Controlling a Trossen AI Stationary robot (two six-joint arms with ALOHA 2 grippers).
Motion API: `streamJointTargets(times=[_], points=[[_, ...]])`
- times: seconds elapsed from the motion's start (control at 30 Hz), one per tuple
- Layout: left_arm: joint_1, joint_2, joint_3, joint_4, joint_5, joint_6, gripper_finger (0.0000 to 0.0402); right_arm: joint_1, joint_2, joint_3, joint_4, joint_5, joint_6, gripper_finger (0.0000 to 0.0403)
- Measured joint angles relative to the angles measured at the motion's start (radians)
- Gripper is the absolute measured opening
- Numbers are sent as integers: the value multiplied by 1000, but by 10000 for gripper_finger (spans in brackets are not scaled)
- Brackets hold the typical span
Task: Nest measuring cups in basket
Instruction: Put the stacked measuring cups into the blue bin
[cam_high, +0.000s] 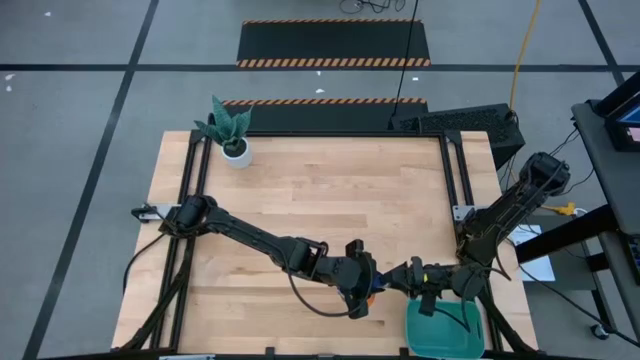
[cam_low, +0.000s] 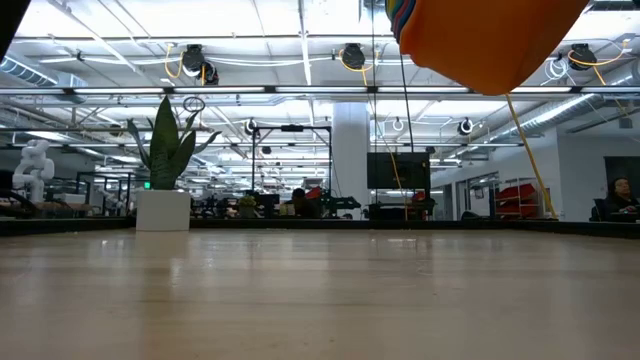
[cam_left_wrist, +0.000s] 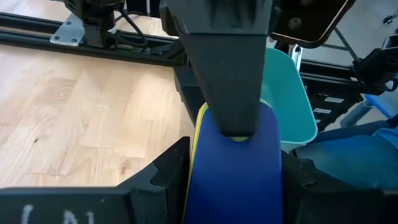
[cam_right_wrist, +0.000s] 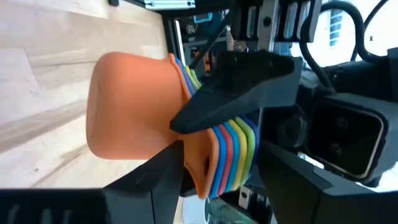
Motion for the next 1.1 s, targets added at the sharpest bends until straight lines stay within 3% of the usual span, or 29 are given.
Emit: streamJointTargets(times=[0.2,0.63,0.8,0.87,1.1], points=[[0,0,0,-5,0,-3,153,-30,0,0,0,-35,0,172],[4,0,0,-51,-3,-15,153,-57,0,0,-8,-133,69,80],[4,0,0,-49,-4,-14,153,-57,0,0,-12,-134,87,74],[2,1,-1,-33,-4,-20,179,-50,0,0,-14,-128,83,75],[-18,2,0,-7,-131,-18,341,8,-25,0,-92,-80,160,74]])
